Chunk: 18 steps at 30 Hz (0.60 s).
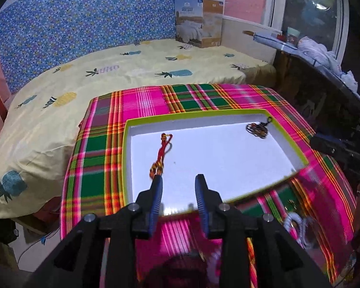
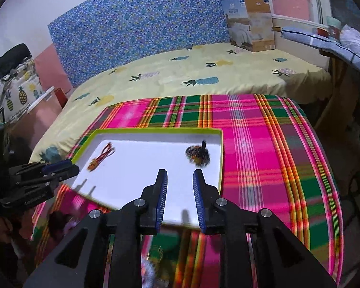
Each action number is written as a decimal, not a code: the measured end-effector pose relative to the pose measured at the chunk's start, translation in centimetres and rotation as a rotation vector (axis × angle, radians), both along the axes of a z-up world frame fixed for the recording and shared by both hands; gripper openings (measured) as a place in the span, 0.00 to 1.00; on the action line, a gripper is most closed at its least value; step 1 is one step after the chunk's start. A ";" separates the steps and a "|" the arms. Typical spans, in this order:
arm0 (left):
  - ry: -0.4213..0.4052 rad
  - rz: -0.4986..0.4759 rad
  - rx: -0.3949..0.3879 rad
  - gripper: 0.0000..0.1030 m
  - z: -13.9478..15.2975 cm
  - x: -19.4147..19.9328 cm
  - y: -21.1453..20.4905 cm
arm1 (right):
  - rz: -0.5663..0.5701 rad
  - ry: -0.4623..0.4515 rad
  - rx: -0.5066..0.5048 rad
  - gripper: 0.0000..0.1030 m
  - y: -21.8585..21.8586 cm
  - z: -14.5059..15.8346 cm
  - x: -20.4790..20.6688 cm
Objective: Organize jewelry
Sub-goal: 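Carry the tassel into the yellow box with the left tool while the right tool drops the beaded ring there, then grasp the black watch band with the left tool while the right tool grasps the grey coiled cord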
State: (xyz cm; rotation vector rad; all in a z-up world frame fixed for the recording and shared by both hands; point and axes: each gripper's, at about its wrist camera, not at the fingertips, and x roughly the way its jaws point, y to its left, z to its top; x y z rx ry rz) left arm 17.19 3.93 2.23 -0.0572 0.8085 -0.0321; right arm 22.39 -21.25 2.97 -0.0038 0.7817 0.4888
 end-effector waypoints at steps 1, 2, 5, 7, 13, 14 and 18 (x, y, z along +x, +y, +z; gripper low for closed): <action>-0.004 0.004 -0.001 0.31 0.1 -0.6 0.0 | 0.001 -0.001 0.001 0.22 0.0 0.1 -0.6; -0.010 0.005 -0.005 0.32 0.2 -1.3 0.0 | 0.004 -0.002 0.003 0.22 -0.1 0.2 -1.5; -0.017 0.012 -0.021 0.32 0.4 -3.3 0.0 | 0.008 -0.001 0.005 0.22 -0.3 0.3 -3.8; -0.018 0.014 -0.028 0.32 0.3 -4.6 0.0 | 0.011 -0.002 0.007 0.22 -0.5 0.3 -5.2; -0.038 0.033 -0.021 0.32 -0.2 -8.6 0.1 | 0.011 0.005 0.030 0.22 -1.1 -0.2 -9.4; -0.039 0.031 -0.025 0.32 -0.3 -9.2 0.1 | 0.009 0.011 0.029 0.22 -1.2 -0.4 -9.9; -0.037 0.032 -0.028 0.32 -0.8 -11.0 0.1 | 0.011 0.038 0.027 0.22 -1.5 -1.4 -11.7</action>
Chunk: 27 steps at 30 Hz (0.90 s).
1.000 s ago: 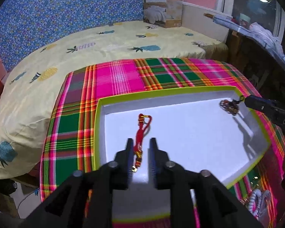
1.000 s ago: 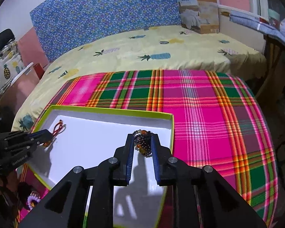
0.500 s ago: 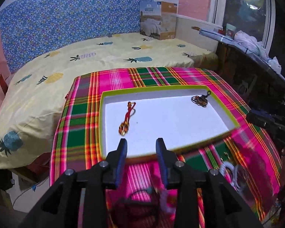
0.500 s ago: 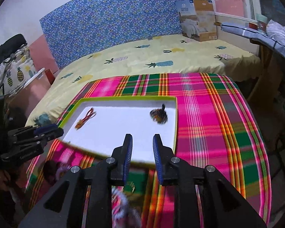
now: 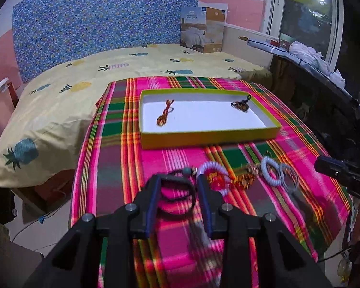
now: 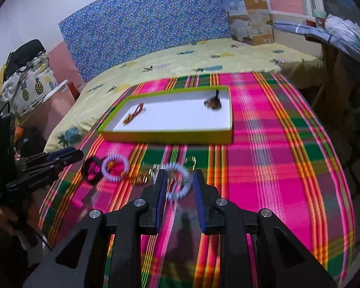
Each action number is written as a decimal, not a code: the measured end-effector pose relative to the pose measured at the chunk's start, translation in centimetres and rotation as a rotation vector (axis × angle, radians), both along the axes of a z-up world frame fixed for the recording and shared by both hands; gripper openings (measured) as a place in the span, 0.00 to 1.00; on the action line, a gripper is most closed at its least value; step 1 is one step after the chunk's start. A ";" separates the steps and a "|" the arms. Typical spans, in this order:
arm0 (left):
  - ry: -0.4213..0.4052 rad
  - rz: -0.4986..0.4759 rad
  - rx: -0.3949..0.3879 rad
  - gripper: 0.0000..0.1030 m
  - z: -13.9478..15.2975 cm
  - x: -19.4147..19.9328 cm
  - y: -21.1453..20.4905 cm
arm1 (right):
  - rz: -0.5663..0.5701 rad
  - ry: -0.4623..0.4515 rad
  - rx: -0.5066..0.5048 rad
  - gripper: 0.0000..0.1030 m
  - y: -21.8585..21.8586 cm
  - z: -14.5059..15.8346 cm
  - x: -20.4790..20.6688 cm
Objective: Organize jewelry
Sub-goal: 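Grasp the black watch band with the left tool while the right tool grasps the grey coiled cord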
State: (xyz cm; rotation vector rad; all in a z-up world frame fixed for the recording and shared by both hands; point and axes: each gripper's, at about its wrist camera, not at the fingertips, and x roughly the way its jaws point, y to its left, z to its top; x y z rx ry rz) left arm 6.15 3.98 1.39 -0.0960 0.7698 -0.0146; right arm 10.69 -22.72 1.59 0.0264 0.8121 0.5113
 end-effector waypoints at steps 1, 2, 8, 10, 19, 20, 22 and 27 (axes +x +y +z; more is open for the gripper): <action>0.000 0.000 -0.002 0.32 -0.1 -0.4 0.0 | -0.001 0.005 -0.004 0.22 -0.1 -0.2 -0.4; 0.001 0.002 -0.002 0.32 -0.2 -0.7 0.0 | -0.003 0.007 -0.004 0.22 -0.2 -0.3 -0.6; 0.006 0.007 -0.008 0.32 -0.8 -1.6 0.2 | -0.003 0.029 -0.025 0.22 -0.2 -1.5 -1.6; 0.012 0.015 -0.010 0.32 -1.1 -1.5 0.4 | -0.002 0.031 -0.035 0.22 0.0 -1.7 -1.5; 0.035 0.052 -0.010 0.32 -2.1 -0.3 1.6 | -0.024 0.033 -0.063 0.22 0.2 -2.9 -0.9; 0.039 0.059 -0.013 0.32 -2.3 -0.1 1.8 | -0.028 0.034 -0.067 0.22 0.1 -3.0 -0.7; 0.050 0.070 -0.023 0.32 -2.8 0.2 2.3 | -0.032 0.036 -0.069 0.22 0.0 -3.3 -0.4; 0.079 0.088 -0.040 0.32 -3.7 1.3 2.8 | -0.048 0.050 -0.082 0.22 0.0 -4.0 0.7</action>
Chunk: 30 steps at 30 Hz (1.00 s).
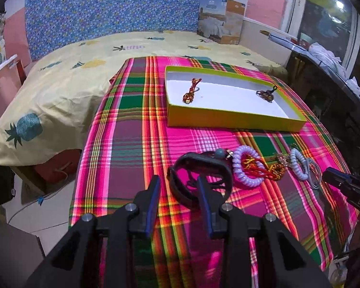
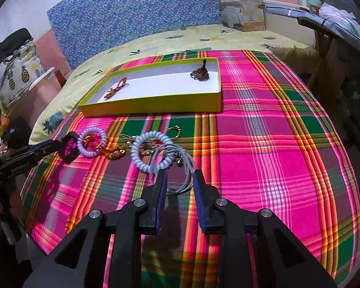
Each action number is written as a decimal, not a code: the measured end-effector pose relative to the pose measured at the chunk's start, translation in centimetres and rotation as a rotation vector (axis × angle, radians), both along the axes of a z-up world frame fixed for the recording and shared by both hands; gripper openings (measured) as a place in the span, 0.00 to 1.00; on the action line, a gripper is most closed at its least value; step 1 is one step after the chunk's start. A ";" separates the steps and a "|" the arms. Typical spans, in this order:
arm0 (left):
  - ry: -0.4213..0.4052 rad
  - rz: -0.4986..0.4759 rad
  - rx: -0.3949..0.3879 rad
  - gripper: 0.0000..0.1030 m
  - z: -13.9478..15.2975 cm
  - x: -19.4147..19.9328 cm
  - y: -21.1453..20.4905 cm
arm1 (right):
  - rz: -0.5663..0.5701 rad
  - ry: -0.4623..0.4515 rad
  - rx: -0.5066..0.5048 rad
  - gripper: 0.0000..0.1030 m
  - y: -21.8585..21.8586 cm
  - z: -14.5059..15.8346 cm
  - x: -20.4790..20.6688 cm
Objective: Organize jewelry
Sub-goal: 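Grasp the black watch band with the left tool while the right tool grasps the grey coiled cord, then place the black band in the box with the left tool while the right tool places the grey cord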
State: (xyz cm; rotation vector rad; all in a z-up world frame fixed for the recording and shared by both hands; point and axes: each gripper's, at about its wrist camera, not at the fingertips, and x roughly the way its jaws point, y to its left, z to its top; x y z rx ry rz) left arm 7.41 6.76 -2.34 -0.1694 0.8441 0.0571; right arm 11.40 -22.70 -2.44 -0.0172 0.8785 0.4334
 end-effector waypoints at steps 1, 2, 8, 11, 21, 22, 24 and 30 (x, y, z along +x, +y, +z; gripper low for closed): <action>0.003 0.001 -0.002 0.32 -0.1 0.1 0.0 | 0.000 0.001 -0.002 0.22 0.0 -0.1 0.2; 0.007 0.003 -0.003 0.32 -0.2 0.3 0.0 | 0.000 0.002 -0.004 0.22 0.1 -0.2 0.5; 0.029 0.011 -0.001 0.31 -0.9 1.2 0.0 | 0.008 0.015 -0.023 0.22 0.5 -0.9 1.5; 0.032 0.013 0.016 0.26 -1.0 1.4 -0.1 | 0.023 0.019 -0.047 0.22 1.0 -1.2 1.8; 0.022 0.005 0.032 0.11 -0.8 1.0 -0.2 | 0.022 0.020 -0.054 0.04 0.7 -1.4 1.5; 0.019 0.005 0.031 0.10 -0.7 0.9 -0.2 | 0.020 0.019 -0.051 0.03 0.7 -1.3 1.4; 0.012 0.006 0.025 0.09 -0.5 0.5 -0.1 | 0.018 0.013 -0.045 0.03 0.4 -1.0 1.1; -0.010 0.005 0.020 0.09 0.3 -0.7 0.2 | 0.012 -0.008 -0.027 0.03 -0.2 0.0 0.1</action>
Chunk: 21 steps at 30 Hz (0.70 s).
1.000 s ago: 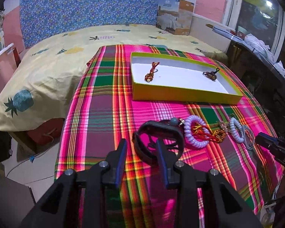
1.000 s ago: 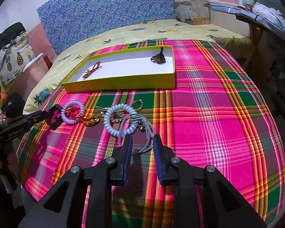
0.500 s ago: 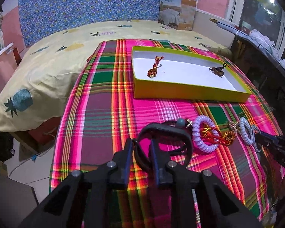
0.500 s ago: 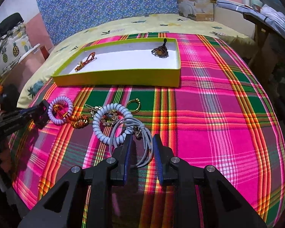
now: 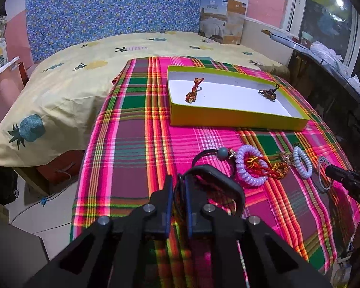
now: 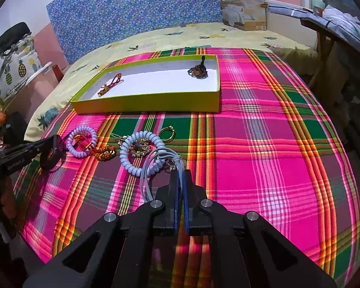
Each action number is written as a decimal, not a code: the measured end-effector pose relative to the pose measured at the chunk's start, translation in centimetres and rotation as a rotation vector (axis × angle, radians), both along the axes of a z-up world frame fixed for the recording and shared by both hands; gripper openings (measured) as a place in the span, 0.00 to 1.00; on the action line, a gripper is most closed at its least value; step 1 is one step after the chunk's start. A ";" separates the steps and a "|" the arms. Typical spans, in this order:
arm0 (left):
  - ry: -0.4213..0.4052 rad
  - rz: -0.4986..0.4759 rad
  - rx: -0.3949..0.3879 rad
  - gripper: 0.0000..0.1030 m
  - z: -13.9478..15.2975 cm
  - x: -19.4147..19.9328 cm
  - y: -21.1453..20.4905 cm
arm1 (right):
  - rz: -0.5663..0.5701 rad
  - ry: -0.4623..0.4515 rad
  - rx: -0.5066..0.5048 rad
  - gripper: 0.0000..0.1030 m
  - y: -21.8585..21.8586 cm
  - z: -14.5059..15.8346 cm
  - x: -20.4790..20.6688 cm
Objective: Organize jewelry
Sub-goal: 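Place the black band in the box with the left tool while the right tool places the grey cord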
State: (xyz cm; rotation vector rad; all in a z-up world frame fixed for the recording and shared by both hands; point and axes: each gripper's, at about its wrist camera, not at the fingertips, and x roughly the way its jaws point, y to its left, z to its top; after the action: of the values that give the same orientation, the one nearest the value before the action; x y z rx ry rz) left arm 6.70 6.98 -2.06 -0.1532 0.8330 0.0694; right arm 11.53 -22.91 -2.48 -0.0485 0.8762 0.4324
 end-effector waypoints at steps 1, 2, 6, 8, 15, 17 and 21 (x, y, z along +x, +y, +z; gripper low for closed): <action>-0.003 0.001 -0.004 0.09 0.2 -0.2 0.1 | 0.000 -0.003 0.002 0.03 0.0 0.2 -0.1; -0.007 0.002 -0.008 0.09 0.3 -0.4 0.1 | 0.000 -0.007 0.005 0.03 0.0 0.4 -0.3; -0.028 0.003 -0.013 0.09 1.4 -1.2 0.2 | 0.001 -0.031 0.016 0.03 -0.2 1.4 -1.0; -0.037 0.000 -0.016 0.09 1.8 -1.5 0.0 | 0.002 -0.042 0.021 0.03 -0.2 1.9 -1.3; -0.059 -0.024 -0.015 0.09 3.1 -1.2 -0.8 | 0.010 -0.068 0.037 0.03 0.2 3.1 -1.3; -0.064 -0.030 -0.014 0.09 3.3 -0.9 -1.0 | 0.013 -0.072 0.042 0.03 0.3 3.3 -1.1; -0.072 -0.041 -0.010 0.09 3.8 0.0 -1.3 | 0.019 -0.081 0.047 0.03 0.7 3.6 -0.6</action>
State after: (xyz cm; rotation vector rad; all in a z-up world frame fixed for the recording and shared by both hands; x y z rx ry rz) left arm 6.68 5.72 1.78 -0.1470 0.7645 0.0208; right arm 10.92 -22.23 1.08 -0.0311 0.7865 0.4656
